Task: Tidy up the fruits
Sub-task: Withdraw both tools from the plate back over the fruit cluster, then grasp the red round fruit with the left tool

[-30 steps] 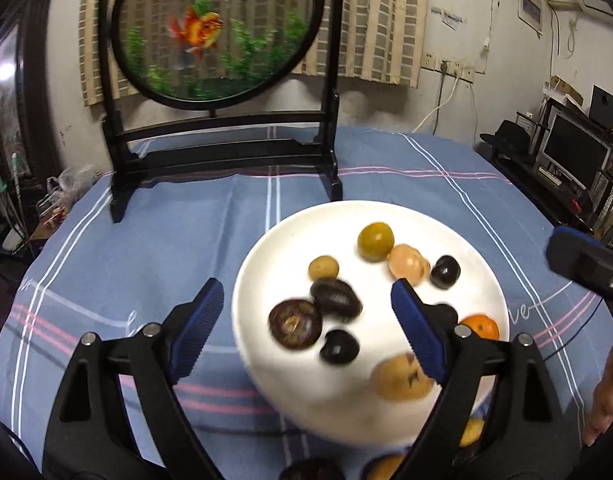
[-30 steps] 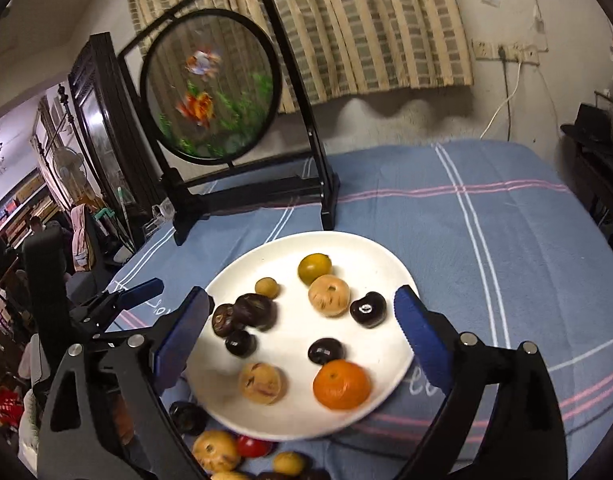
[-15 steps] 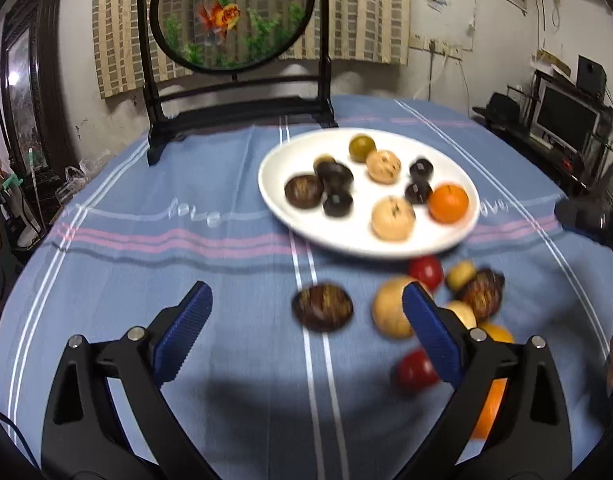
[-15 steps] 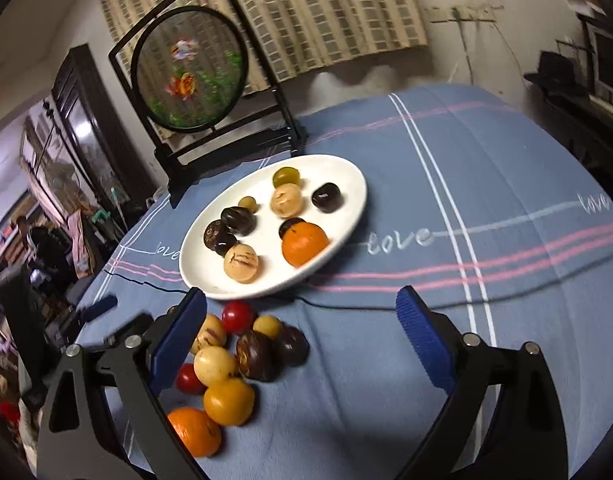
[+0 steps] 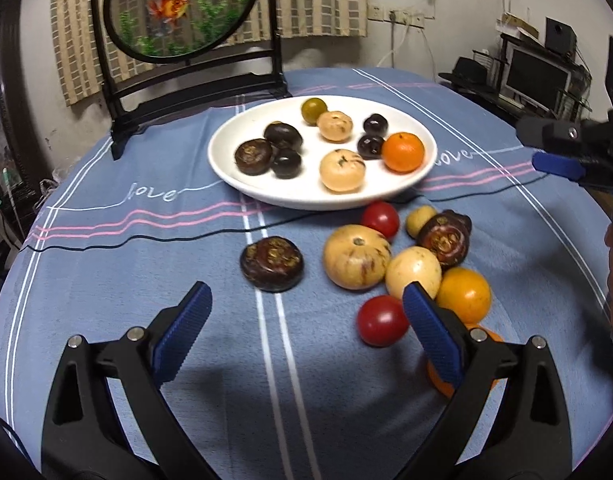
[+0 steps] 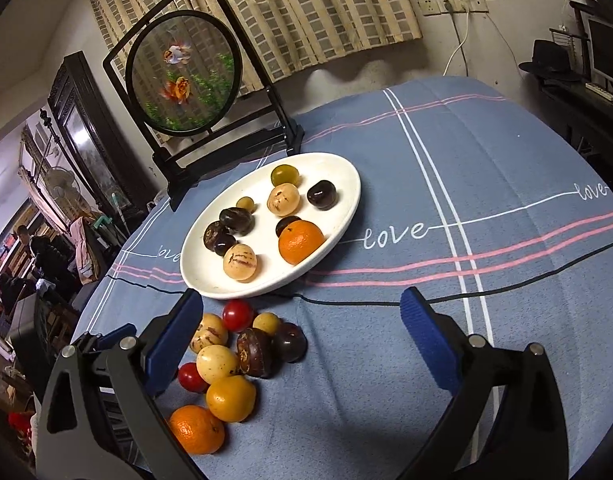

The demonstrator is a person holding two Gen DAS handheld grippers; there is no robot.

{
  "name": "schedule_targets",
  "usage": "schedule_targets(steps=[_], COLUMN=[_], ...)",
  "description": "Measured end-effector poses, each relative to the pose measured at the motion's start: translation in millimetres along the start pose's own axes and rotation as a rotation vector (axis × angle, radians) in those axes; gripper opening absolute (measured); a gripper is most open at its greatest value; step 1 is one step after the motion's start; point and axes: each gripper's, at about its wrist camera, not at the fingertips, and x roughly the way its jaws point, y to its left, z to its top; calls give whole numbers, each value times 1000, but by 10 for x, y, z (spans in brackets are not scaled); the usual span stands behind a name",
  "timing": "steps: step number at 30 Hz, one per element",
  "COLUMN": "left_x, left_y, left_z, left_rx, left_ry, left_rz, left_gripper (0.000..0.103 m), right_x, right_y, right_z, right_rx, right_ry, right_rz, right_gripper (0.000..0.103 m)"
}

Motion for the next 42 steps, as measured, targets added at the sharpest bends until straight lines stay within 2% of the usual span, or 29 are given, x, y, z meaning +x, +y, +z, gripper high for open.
schedule_targets(steps=[5,9,12,15,17,24,30,35,37,41,42], left_x=[97,79,-30,-129,-165,-102,38,47,58,180,199], left_y=[-102,27,233,550,599,195,268,170,142,136,137], left_z=[-44,-44,-75,-112,-119,-108,-109,-124,-119,-119,-122], left_rx=[55,11,-44,-181,-211,-23,-62,-22,-12,-18,-21], left_ry=[45,44,9,-16,-37,-18,47,57,59,111,120], left_rz=[5,24,121,82,63,83,67,47,33,2,0], left_gripper=[99,101,101,101,101,101,101,100,94,72,70], right_x=[2,-10,-33,-60,-68,-41,-3,27,33,43,45], right_y=[0,-12,-29,-22,2,2,17,43,44,47,48], right_z=[-2,-3,5,11,8,-2,-15,-23,-25,-33,-32], right_rx=[1,8,17,19,13,10,2,-10,-11,-11,-12], right_ry=[2,1,-6,-13,-15,-8,10,22,25,33,35], right_rz=[-1,0,7,19,27,24,17,12,10,6,6], right_gripper=[99,99,99,99,99,99,99,99,99,99,99])
